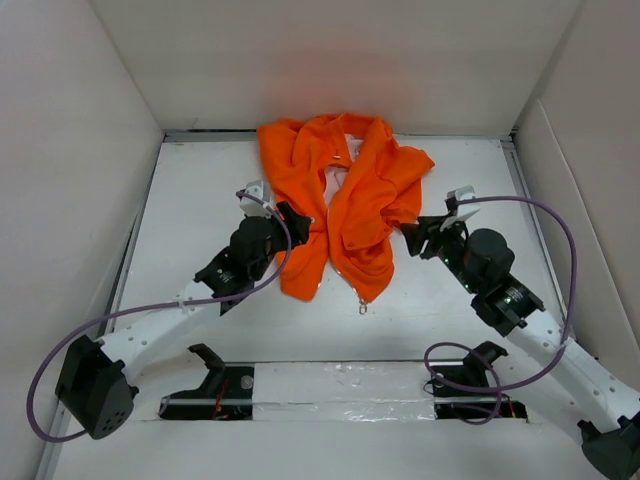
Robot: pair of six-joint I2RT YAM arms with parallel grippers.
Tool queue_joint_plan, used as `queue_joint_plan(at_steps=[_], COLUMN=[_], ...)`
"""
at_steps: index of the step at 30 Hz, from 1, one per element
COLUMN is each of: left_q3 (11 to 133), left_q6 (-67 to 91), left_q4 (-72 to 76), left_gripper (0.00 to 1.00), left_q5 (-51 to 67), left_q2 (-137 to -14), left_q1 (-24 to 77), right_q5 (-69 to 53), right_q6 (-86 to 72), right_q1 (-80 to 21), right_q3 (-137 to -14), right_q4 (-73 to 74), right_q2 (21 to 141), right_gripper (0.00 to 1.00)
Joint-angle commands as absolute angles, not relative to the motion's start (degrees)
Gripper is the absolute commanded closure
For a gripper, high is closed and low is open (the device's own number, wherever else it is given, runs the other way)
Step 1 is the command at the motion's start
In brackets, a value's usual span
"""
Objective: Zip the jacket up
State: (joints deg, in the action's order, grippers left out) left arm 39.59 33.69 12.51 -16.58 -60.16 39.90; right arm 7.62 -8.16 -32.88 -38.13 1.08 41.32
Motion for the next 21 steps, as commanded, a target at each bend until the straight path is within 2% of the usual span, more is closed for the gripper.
queue_joint_plan(at_steps=[1, 3, 4, 5, 6, 7, 10, 12, 15, 19, 21], left_q3=[39.03, 38.76, 37.98, 37.45, 36.83, 35.43, 32.53, 31.82, 31.99, 31.12, 30.94], left_q6=[33.84, 34.19, 34.45, 34.98, 35.68, 36.99, 38.40, 39.19, 40.78, 40.96, 40.78], left_q4=[10.47, 5.57, 4.23, 2.74, 1.51, 0.10, -3.33, -6.48, -10.35, -10.99, -10.64], left_gripper=[0.51, 0.56, 0.60, 0.62, 0.66, 0.75, 0.94, 0.95, 0.87, 0.63, 0.61], left_q5=[-16.34, -17.40, -17.92, -18.02, -18.02, -17.23, -13.37, -13.27, -14.16, -13.10, -12.13], left_q2=[-57.48, -57.04, -56.61, -56.34, -56.08, -55.55, -54.50, -54.23, -55.10, -58.17, -59.58], left_q1=[39.99, 39.99, 39.99, 39.99, 39.99, 39.99, 39.99, 40.86, 42.10, 42.10, 42.10], right_q5=[5.98, 5.54, 4.93, 4.75, 4.57, 4.40, 3.52, 3.43, 3.51, 4.31, 3.78], right_q6=[-7.03, -6.86, -6.51, -6.42, -6.50, -6.42, -6.15, -6.24, -6.33, -7.21, -7.38], right_q1=[-34.71, -35.59, -36.12, -36.99, -37.52, -38.05, -40.51, -42.53, -45.08, -46.14, -46.14], right_q3=[-39.64, -39.64, -39.64, -39.64, -39.64, -39.73, -39.64, -39.55, -39.46, -38.15, -38.06], right_q4=[1.57, 1.58, 1.50, 1.49, 1.58, 1.67, 1.41, 1.14, 1.05, -1.47, -1.76], right_q2=[41.66, 42.10, 42.62, 42.97, 43.50, 44.64, 46.84, 49.04, 51.32, 52.38, 52.73], right_gripper=[0.46, 0.60, 0.79, 0.92, 1.00, 1.00, 1.00, 1.00, 1.00, 1.00, 1.00])
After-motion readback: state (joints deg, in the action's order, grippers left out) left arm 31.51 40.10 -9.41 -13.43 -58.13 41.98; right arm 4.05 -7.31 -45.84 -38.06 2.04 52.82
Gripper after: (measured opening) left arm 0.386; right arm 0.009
